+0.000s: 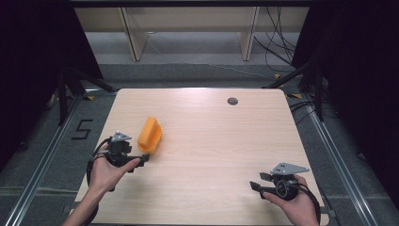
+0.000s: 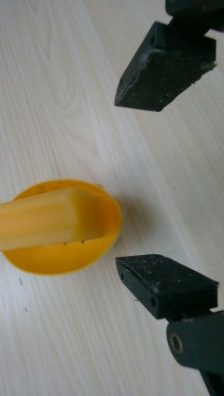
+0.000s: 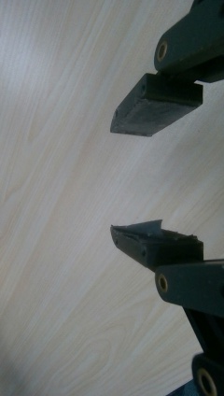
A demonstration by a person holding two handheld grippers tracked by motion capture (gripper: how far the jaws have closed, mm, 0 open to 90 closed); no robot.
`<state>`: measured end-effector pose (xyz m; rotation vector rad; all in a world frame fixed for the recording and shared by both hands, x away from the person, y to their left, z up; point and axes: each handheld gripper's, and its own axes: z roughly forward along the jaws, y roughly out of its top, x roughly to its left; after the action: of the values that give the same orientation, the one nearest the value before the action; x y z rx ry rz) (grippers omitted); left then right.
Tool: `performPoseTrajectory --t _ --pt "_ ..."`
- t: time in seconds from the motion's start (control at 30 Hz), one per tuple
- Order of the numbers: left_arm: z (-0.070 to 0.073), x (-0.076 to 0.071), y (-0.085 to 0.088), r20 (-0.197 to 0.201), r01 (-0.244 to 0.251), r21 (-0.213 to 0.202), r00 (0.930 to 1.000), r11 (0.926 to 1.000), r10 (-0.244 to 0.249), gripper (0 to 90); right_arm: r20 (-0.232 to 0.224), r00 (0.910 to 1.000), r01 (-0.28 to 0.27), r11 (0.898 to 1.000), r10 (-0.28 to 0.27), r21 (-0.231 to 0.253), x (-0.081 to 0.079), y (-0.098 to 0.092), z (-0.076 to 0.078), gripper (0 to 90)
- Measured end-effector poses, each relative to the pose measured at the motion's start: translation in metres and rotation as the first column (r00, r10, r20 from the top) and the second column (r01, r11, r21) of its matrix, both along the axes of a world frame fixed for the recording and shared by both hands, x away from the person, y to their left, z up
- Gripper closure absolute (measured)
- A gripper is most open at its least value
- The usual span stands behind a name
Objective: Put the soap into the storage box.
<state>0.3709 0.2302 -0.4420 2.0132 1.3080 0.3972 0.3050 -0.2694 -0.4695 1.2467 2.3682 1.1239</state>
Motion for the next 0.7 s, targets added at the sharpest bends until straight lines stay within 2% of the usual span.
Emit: performPoseTrajectory --t 0.17,0.27,0.33,0.37,0.4,0.43,0.47,0.57,0.6,0.7 --pt "-0.011 -0.014 0.006 0.003 0.007 -0.041 1.0 0.9991 -0.007 17.3 -0.001 1.0 0.003 1.0 -0.003 -0.009 0.0 -0.001 0.001 44.1" --pt "-0.019 -0.023 0.007 0.035 -0.02 -0.076 0.9991 0.9969 0.023 17.4 0.002 1.0 0.003 1.0 -0.003 -0.002 0.0 0.0 0.001 44.1" --pt "-0.022 -0.03 0.011 0.049 -0.021 -0.083 0.9985 0.9963 0.026 17.5 0.004 1.0 0.002 1.0 -0.002 -0.004 0.0 0.0 0.001 44.1" --pt "-0.025 -0.033 0.011 0.069 -0.041 -0.104 0.9964 0.9937 0.049 17.7 0.011 0.9999 -0.001 1.0 0.001 -0.004 0.0 0.0 0.0 44.1" --pt "-0.026 -0.036 0.012 0.075 -0.039 -0.091 0.9962 0.9951 0.046 17.8 0.011 0.9999 -0.001 1.0 0.001 -0.002 0.0 0.0 0.0 44.1" --pt "-0.031 -0.04 0.013 0.09 -0.047 -0.095 0.9944 0.9944 0.056 17.8 0.011 0.9999 -0.001 1.0 0.001 -0.002 0.0 0.0 0.0 44.1" --pt "-0.037 -0.046 0.015 0.102 -0.055 -0.096 0.9926 0.9938 0.065 19.4 -0.011 0.9999 0.009 1.0 -0.009 0.016 -0.001 0.001 0.0 44.2" --pt "-0.043 -0.051 0.017 0.105 -0.049 -0.106 0.9927 0.9932 0.06 20.0 -0.01 0.9999 0.008 1.0 -0.008 0.019 -0.001 0.002 0.001 44.2" --pt "-0.045 -0.053 0.017 0.106 -0.048 -0.108 0.9925 0.993 0.06 20.3 0.003 1.0 -0.003 1.0 0.003 0.006 0.0 0.0 0.001 44.2" --pt "-0.046 -0.051 0.018 0.118 -0.042 -0.113 0.9914 0.9927 0.055 20.5 0.008 0.9999 -0.009 1.0 0.009 0.006 0.0 0.001 0.001 44.3"
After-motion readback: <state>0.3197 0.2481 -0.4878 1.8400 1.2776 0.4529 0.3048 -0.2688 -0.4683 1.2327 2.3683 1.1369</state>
